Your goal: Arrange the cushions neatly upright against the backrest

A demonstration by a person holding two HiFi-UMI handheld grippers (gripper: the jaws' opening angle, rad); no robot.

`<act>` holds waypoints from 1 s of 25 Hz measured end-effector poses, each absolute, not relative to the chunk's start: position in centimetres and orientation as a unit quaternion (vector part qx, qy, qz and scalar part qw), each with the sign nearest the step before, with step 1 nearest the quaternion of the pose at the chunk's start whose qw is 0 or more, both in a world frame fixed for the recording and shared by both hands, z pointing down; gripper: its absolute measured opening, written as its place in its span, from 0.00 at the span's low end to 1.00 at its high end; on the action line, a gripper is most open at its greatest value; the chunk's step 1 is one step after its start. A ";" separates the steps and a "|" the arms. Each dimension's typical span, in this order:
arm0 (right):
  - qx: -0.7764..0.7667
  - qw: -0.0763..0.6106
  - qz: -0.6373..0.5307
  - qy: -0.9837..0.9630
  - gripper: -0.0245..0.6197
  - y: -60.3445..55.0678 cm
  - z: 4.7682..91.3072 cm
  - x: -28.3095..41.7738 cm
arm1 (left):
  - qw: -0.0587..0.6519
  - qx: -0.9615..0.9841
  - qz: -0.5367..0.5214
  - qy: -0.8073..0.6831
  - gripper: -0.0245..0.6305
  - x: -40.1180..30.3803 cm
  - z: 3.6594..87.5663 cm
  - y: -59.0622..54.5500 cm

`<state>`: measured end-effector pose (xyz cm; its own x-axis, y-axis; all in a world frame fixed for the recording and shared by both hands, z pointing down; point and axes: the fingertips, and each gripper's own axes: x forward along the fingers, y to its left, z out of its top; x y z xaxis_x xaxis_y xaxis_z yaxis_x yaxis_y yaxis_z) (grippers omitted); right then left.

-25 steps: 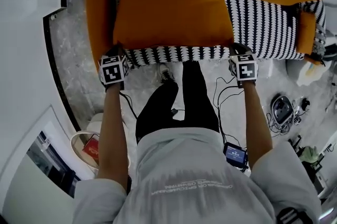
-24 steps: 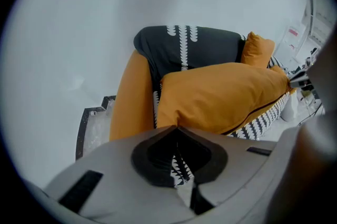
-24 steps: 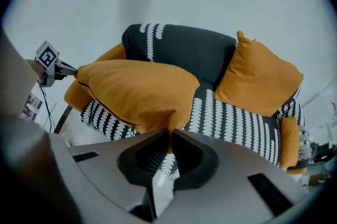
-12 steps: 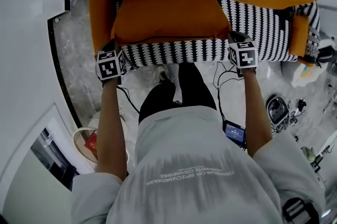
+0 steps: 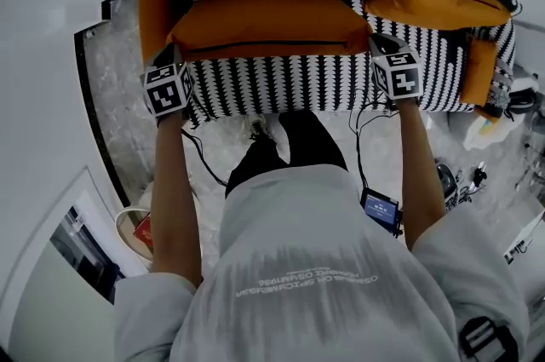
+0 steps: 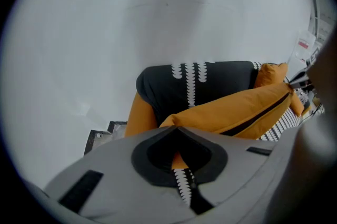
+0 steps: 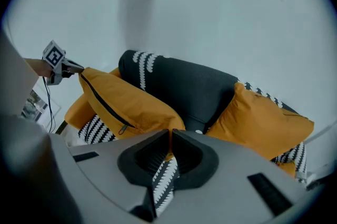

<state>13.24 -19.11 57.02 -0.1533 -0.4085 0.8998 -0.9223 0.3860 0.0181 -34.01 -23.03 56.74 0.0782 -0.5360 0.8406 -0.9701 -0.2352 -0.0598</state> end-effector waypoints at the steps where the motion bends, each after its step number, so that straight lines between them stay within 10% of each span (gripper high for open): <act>1: 0.472 0.448 0.287 -0.703 0.08 -19.9 57.0 13.3 | 0.272 0.679 0.396 -0.556 0.05 -34.0 56.8 -23.8; 25: 0.502 0.442 0.225 -0.709 0.08 -38.2 59.7 14.6 | 0.239 0.669 0.364 -0.602 0.05 -34.0 56.9 -42.1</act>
<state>14.60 -38.15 59.71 -0.1051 -0.5133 0.8517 -0.9102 0.3947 0.1255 -34.01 -42.12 56.91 0.0100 -0.6319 0.7750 -0.9798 -0.1609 -0.1185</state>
